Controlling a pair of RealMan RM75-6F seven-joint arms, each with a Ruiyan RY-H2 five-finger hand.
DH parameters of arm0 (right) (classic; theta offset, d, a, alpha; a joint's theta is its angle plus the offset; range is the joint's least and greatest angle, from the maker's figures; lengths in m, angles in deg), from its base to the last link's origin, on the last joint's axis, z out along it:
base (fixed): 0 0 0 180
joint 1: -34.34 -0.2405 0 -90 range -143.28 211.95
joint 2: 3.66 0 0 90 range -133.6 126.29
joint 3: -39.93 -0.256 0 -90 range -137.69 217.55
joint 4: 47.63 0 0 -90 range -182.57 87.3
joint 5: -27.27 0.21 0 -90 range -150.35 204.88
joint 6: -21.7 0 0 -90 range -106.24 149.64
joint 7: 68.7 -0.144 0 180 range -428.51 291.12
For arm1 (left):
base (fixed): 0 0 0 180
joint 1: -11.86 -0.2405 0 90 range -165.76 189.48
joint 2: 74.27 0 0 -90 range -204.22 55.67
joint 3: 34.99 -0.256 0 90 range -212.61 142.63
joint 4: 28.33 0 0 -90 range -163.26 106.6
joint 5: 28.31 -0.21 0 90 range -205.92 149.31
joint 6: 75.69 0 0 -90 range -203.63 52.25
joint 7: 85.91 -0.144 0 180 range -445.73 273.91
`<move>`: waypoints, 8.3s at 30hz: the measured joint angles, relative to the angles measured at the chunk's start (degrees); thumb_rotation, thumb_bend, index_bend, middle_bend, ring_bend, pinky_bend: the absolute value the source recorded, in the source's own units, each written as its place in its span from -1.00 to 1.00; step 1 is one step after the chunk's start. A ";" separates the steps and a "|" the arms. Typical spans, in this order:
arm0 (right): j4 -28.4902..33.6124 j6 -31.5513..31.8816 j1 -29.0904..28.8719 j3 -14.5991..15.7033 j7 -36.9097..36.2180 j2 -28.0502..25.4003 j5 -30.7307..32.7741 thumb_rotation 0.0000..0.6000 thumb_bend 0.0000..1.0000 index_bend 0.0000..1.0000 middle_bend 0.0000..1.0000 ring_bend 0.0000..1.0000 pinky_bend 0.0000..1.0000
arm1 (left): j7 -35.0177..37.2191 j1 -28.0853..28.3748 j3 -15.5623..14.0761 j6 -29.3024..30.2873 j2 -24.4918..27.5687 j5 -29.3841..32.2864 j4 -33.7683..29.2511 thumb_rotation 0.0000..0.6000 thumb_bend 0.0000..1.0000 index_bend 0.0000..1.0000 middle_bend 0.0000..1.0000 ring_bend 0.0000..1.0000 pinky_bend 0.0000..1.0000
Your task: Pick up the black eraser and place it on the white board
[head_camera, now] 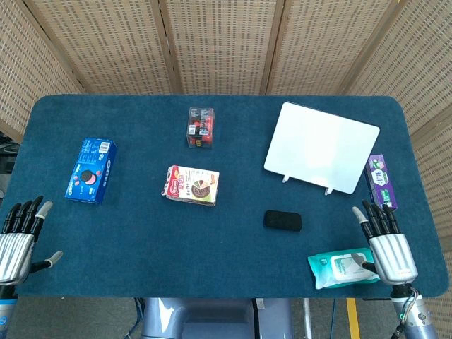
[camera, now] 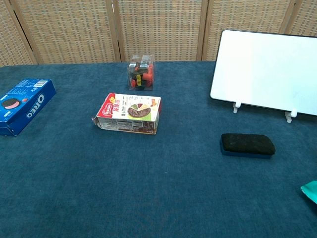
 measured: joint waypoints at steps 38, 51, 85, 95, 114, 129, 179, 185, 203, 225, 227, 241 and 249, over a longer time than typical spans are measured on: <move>-0.64 3.11 0.24 0.06 -0.96 1.43 -2.78 1.00 -1.00 -0.80 -1.00 -1.00 -1.00 | 0.02 -0.47 -0.06 0.95 0.06 -0.62 -0.32 1.00 -1.00 -1.00 -1.00 -1.00 -1.00; 10.55 -3.32 -3.84 -1.83 7.19 1.15 -2.25 1.00 -1.00 -0.54 -1.00 -1.00 -1.00 | 0.62 -0.29 -0.59 0.57 0.23 -1.62 -0.30 1.00 -1.00 -1.00 -1.00 -1.00 -1.00; 25.11 -16.63 -23.49 -11.43 44.41 14.73 40.43 1.00 -0.69 -0.45 -1.00 -1.00 -1.00 | 2.50 0.09 -0.76 -0.09 0.68 -1.83 0.21 1.00 -1.00 -1.00 -1.00 -1.00 -1.00; 20.51 -14.49 -24.94 -10.78 43.65 17.71 43.37 1.00 -0.69 -0.43 -1.00 -1.00 -1.00 | 2.43 0.16 -0.84 -0.25 0.58 -1.85 0.19 1.00 -1.00 -1.00 -1.00 -1.00 -1.00; 16.67 -13.24 -27.42 -9.52 43.68 20.59 47.18 1.00 -0.65 -0.40 -1.00 -1.00 -1.00 | 2.69 0.29 -0.99 -0.51 0.65 -1.89 0.19 1.00 -1.00 -1.00 -1.00 -1.00 -1.00; 12.92 -14.41 -29.50 -9.79 43.86 22.16 52.09 1.00 -0.62 -0.40 -1.00 -1.00 -1.00 | 2.97 0.42 -0.98 -0.79 0.76 -1.71 0.20 1.00 -1.00 -1.00 -1.00 -1.00 -1.00; 10.46 -15.43 -31.51 -8.58 42.14 21.22 57.81 1.00 -0.52 -0.33 -1.00 -1.00 -1.00 | 3.99 0.65 -1.39 -1.18 1.12 -2.05 0.00 1.00 -1.00 -1.00 -1.00 -1.00 -1.00; 10.12 -15.53 -31.62 -8.44 41.87 21.30 58.12 1.00 -0.50 -0.31 -1.00 -1.00 -1.00 | 4.31 0.60 -1.36 -1.00 1.27 -2.08 0.01 1.00 -1.00 -1.00 -1.00 -1.00 -1.00; 9.62 -15.20 -31.59 -8.10 40.92 21.14 57.68 1.00 -0.48 -0.15 -1.00 -1.00 -1.00 | 4.95 0.60 -1.54 -0.97 1.55 -2.40 -0.05 1.00 -1.00 -1.00 -1.00 -1.00 -1.00; 8.82 -14.69 -31.13 -7.85 39.84 21.00 56.53 1.00 -0.48 0.02 -1.00 -1.00 -1.00 | 4.55 0.72 -1.65 -1.34 1.46 -2.42 -0.12 1.00 -1.00 -1.00 -1.00 -1.00 -1.00; 9.32 -14.13 -31.13 -7.95 39.97 20.78 56.07 1.00 -0.48 0.02 -1.00 -1.00 -1.00 | 4.62 0.71 -1.62 -1.26 1.47 -2.41 -0.13 1.00 -1.00 -1.00 -1.00 -1.00 -1.00; 14.49 -9.74 -30.87 -9.52 40.56 17.70 52.33 1.00 -0.48 0.08 -1.00 -1.00 -1.00 | 4.78 0.61 -1.60 -0.94 1.40 -2.55 -0.05 1.00 -1.00 -1.00 -1.00 -1.00 -1.00; 17.23 -7.13 -31.26 -13.50 38.67 14.68 48.34 1.00 -0.48 0.08 -1.00 -1.00 -1.00 | 5.11 0.42 -1.47 0.07 1.27 -3.06 0.11 1.00 -1.00 -1.00 -1.00 -1.00 -1.00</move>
